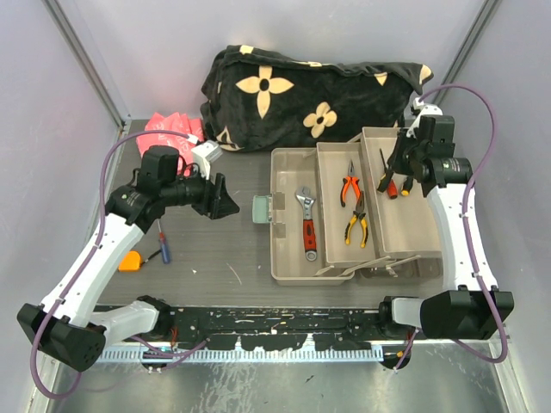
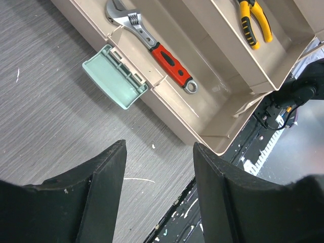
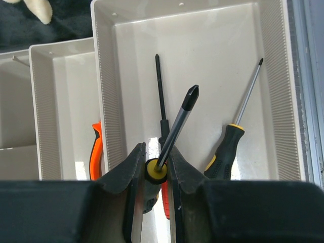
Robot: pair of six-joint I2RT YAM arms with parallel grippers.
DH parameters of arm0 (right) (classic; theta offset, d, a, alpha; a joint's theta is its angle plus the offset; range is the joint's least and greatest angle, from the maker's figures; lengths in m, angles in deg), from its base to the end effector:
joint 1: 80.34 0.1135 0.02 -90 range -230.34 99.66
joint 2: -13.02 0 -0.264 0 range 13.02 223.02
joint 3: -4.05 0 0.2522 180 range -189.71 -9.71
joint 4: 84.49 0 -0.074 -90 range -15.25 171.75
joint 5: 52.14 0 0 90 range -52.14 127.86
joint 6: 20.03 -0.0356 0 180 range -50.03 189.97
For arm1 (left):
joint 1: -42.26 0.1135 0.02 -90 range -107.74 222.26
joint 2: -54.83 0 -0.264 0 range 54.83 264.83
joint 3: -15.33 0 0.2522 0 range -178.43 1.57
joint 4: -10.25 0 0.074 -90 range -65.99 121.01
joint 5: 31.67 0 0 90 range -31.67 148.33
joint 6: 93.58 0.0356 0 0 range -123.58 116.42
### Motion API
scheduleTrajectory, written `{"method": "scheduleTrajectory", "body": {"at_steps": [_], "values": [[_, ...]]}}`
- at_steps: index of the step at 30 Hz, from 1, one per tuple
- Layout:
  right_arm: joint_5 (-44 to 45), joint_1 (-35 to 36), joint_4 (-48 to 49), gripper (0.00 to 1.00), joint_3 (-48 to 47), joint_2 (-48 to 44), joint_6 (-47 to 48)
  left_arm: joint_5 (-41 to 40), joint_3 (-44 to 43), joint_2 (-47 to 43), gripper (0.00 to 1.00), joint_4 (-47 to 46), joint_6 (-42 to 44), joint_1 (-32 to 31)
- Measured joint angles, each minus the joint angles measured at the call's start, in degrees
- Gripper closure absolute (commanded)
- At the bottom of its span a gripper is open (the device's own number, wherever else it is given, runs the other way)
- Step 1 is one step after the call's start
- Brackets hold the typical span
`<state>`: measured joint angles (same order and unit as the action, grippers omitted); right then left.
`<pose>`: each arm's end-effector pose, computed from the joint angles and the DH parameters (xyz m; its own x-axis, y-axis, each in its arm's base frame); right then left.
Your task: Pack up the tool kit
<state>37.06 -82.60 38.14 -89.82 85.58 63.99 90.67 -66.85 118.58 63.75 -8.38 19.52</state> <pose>0.2642 -0.0099 0.3925 -0.5820 0.1272 -0.8031 0.0893 0.9917 0.0924 0.2026 -0.1056 0.3702 -0.5892 0.1703 -0.7899 0.6835 0.6264 -0.3748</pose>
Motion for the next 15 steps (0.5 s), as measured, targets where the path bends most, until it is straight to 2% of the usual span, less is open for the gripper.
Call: {"method": "scheduleTrajectory", "body": {"at_steps": [7, 15], "values": [[-0.59, 0.0, 0.59, 0.99, 2.36, 0.44, 0.2, 0.0, 0.0, 0.17, 0.44, 0.0, -0.04, 0.0], [-2.6, 0.0, 0.85, 0.91, 2.36, 0.46, 2.16, 0.02, 0.17, 0.85, 0.44, -0.04, -0.24, 0.0]]}}
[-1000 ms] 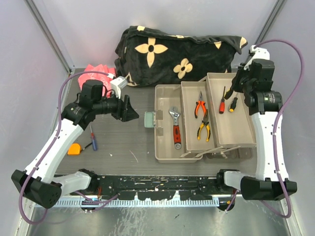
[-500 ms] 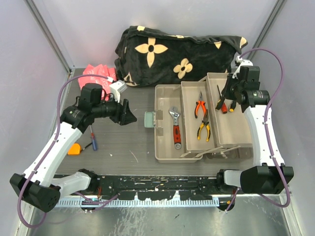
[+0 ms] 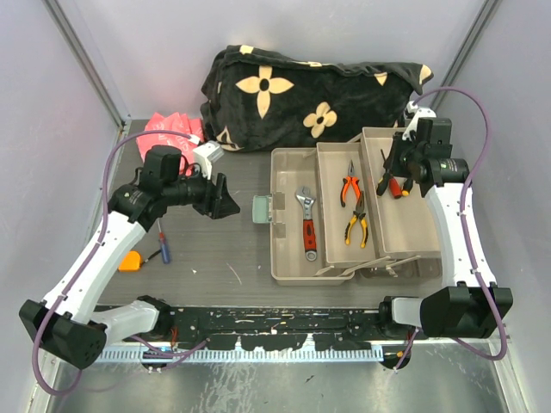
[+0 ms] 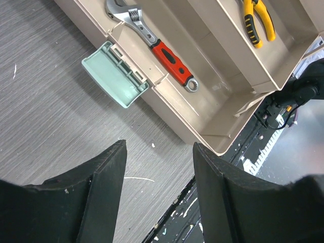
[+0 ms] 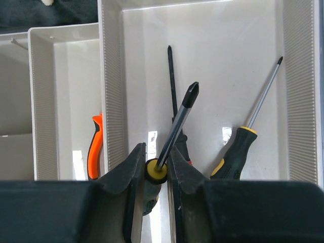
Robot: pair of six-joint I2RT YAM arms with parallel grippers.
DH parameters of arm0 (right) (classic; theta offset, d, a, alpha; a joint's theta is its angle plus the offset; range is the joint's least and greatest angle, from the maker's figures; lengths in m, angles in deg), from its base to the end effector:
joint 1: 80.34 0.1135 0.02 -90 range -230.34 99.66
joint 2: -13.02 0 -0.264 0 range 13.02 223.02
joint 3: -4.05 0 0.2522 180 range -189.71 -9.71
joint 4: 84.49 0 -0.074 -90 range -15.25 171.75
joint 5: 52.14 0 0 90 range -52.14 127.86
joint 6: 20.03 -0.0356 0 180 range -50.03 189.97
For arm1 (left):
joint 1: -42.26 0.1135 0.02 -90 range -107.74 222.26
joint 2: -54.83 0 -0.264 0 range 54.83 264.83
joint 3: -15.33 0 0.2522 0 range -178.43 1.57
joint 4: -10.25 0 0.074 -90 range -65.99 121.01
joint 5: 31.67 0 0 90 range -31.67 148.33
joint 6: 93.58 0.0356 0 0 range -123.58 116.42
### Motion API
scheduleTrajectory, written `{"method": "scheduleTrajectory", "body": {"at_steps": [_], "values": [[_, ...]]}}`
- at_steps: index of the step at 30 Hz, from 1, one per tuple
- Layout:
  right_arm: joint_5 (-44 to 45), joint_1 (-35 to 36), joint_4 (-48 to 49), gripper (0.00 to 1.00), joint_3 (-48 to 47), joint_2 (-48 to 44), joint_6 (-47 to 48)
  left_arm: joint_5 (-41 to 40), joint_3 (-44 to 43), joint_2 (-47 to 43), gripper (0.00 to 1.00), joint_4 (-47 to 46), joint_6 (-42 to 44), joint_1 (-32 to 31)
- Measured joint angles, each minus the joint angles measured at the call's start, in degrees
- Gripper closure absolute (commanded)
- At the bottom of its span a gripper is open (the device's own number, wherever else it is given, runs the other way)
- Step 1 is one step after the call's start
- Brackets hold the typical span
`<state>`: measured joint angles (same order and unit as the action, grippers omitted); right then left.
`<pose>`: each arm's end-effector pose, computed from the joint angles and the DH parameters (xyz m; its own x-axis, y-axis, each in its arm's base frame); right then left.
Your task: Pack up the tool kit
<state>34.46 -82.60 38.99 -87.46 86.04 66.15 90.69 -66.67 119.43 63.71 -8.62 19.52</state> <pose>0.2682 -0.0085 0.3785 -0.6147 0.0908 -0.7835 0.0337 0.9955 0.0889 0.2062 -0.1071 0.3661 -0.6045 0.1729 -0.7776 0.6751 0.6294 -0.3849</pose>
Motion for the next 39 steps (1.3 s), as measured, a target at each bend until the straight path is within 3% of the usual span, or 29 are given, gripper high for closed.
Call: {"method": "scheduleTrajectory", "body": {"at_steps": [7, 15, 24, 32, 39], "values": [[-3.72, 0.0, 0.48, 0.86, 0.02, 0.09, 1.07, 0.0, 0.15, 0.96, 0.45, -0.02, -0.11, 0.0], [-6.23, -0.22, 0.76, 0.88, 0.11, 1.16, 2.45, -0.02, 0.15, 1.29, 0.45, 0.0, -0.13, 0.0], [-7.63, -0.22, 0.39, 0.47, 0.17, 2.54, 3.19, -0.02, 0.15, 1.29, 0.45, 0.0, -0.13, 0.0], [-7.39, -0.35, 0.31, 0.39, 0.63, 2.08, 3.52, -0.24, 0.15, 1.29, 0.45, 0.0, -0.28, 0.0], [-5.95, -0.33, 0.31, 0.19, 0.9, -3.45, 2.82, -8.24, 0.74, 0.5, 0.44, 0.9, -1.77, 3.58]]}}
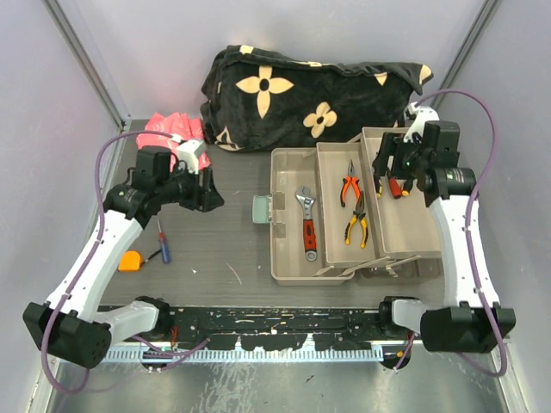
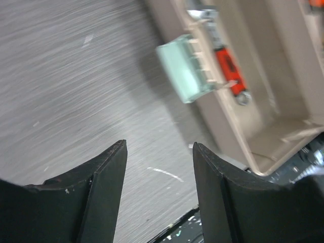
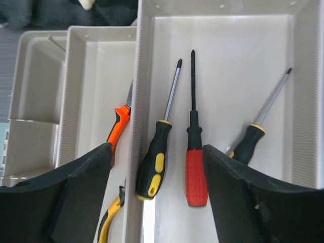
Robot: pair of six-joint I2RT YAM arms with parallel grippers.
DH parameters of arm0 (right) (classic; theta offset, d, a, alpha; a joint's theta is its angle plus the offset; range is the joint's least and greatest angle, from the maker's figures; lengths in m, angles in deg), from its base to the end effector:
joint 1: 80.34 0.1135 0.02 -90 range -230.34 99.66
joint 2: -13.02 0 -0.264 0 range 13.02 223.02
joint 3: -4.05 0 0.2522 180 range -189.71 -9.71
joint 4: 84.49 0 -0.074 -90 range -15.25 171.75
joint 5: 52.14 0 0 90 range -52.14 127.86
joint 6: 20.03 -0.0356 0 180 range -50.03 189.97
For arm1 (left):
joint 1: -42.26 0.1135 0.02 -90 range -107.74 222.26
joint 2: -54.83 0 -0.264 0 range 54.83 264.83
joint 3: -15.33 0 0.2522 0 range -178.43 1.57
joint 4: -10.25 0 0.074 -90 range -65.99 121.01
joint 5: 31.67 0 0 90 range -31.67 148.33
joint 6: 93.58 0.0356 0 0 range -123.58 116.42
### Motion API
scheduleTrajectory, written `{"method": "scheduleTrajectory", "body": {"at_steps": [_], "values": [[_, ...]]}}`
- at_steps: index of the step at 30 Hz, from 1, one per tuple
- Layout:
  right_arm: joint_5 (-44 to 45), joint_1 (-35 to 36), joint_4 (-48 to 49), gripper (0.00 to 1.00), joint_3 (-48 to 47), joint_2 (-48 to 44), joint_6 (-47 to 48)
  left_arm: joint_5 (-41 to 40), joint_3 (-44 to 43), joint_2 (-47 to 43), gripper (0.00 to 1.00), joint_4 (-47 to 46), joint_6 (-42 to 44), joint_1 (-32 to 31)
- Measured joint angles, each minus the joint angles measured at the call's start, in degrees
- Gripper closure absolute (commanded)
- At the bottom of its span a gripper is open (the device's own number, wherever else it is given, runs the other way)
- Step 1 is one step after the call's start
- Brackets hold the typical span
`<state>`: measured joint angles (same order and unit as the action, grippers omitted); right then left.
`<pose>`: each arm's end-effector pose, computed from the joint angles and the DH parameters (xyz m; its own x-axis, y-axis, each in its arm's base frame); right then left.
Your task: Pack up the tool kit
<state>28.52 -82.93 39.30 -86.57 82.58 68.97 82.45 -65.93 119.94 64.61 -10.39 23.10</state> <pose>0.2524 -0.0056 0.3887 -0.5766 0.0433 -0.8159 -0.0779 0.9911 0.1077 0.2170 -0.0908 0.3573 -0.6516 0.1118 -0.7502 0.5293 0.7755 -0.3442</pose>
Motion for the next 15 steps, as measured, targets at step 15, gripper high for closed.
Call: {"method": "scheduleTrajectory", "body": {"at_steps": [15], "values": [[-1.68, 0.0, 2.08, 0.11, -1.33, -18.01, -2.21, -16.35, 9.31, 21.38, 0.44, 4.68, 5.57, 32.85]]}}
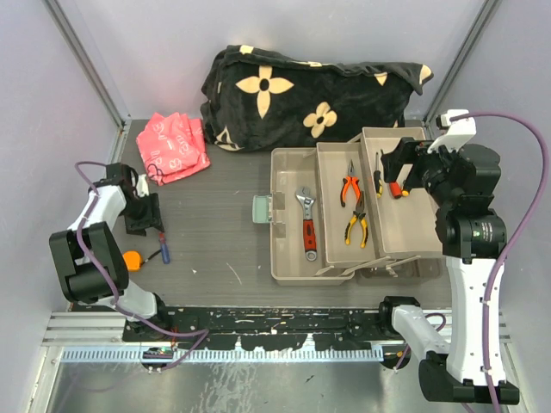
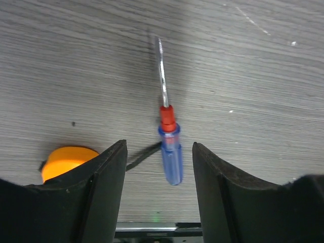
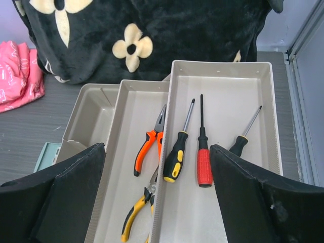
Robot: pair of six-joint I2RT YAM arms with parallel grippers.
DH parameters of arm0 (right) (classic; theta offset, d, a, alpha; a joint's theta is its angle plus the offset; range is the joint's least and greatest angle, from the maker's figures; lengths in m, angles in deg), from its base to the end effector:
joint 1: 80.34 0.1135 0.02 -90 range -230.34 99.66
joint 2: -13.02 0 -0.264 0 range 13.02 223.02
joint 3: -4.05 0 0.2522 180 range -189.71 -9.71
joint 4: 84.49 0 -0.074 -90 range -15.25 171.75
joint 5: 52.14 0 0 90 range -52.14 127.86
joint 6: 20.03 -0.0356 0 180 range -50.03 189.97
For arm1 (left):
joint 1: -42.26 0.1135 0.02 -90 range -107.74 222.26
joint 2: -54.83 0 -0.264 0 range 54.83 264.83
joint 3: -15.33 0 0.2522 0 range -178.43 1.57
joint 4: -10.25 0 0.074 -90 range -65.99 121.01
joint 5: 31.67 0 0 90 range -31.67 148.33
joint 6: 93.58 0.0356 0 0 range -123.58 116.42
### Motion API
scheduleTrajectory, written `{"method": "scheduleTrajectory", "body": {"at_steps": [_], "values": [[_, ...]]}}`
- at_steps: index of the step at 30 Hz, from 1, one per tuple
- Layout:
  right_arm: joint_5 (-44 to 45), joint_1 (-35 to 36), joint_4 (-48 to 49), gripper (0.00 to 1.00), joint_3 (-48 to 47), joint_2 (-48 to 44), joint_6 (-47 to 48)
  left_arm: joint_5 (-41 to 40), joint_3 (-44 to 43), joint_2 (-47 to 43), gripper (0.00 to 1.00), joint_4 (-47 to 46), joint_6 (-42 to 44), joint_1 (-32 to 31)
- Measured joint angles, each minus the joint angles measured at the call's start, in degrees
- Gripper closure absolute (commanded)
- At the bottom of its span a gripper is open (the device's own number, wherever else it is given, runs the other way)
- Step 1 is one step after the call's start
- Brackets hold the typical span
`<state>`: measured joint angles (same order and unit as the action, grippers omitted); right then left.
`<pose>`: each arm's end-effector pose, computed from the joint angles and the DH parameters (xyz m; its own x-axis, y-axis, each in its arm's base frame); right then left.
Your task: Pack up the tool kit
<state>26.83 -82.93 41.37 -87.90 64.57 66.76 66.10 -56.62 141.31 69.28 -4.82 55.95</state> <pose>0.1539 -0.0001 0.4578 -0.2448 0.0661 -0.9673 -0.1278 0.9868 0.0998 0.2721 0.0613 0.2089 -0.9274 -0.2480 -0.2801 -0.2174 0.9666 -0.1358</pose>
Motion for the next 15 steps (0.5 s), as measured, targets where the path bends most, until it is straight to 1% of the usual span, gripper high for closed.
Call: {"method": "scheduleTrajectory", "body": {"at_steps": [2, 8, 11, 15], "values": [[-0.28, 0.0, -0.02, 0.11, -0.13, -0.33, 0.0, -0.85, -0.9, 2.12, 0.44, 0.39, 2.75, 1.07], [-1.42, 0.0, -0.07, 0.11, -0.11, 0.13, -0.59, -1.09, -3.76, 4.83, 0.45, 1.73, 10.99, 1.09], [-1.99, 0.0, 0.11, 0.11, 0.44, 0.09, -1.4, -1.09, -4.07, 6.86, 0.48, 2.8, 12.81, 1.09], [-2.47, 0.0, 0.26, 0.11, 1.22, -0.09, -1.73, -0.72, -5.95, 10.51, 0.5, 4.92, 12.59, 1.05]]}}
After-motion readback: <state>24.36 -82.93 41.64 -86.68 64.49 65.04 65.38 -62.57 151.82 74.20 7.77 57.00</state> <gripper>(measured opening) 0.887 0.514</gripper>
